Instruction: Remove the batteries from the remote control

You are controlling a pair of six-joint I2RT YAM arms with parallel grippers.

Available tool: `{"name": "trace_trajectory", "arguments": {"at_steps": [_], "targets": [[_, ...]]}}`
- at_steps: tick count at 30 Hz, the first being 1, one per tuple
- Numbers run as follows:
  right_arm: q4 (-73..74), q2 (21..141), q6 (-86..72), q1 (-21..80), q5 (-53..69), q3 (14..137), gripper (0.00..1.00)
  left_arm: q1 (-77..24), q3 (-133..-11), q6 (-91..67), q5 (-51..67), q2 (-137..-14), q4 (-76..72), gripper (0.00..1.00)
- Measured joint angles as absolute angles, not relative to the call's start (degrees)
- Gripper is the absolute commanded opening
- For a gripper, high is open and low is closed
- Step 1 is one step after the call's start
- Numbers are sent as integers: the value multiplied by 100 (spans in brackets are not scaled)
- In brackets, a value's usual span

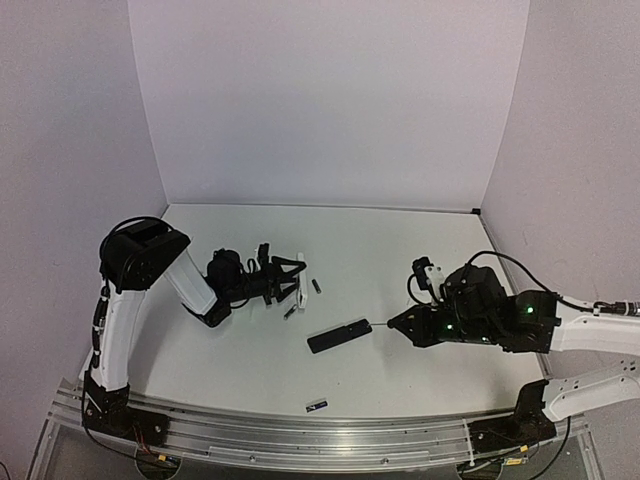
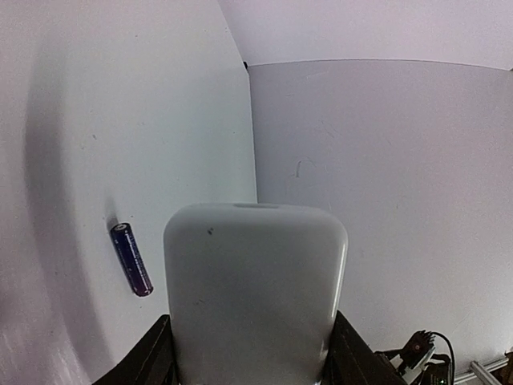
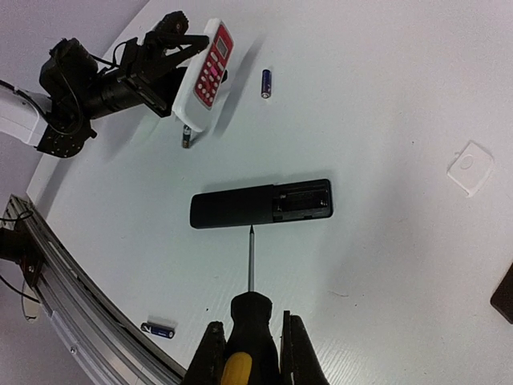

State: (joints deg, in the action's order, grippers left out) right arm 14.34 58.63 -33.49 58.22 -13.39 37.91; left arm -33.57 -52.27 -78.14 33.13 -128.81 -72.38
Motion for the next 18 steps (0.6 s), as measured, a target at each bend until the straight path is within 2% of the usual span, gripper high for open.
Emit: {"name": "trace_trajectory", "arguments": {"at_steps": [13, 16, 18], "targets": [[1521, 5881, -3293, 5822, -1356, 3881, 0, -3293, -5225, -7450, 3406, -12694, -7320, 0], [1578, 5881, -3293, 5822, -1375, 3889, 0, -3301, -5227, -6992, 3292, -12209, -6784, 0], [1641, 5878, -3292, 5822, -1378, 3889, 0, -3350, -5368, -6493, 3084, -11669, -5707, 0]]}}
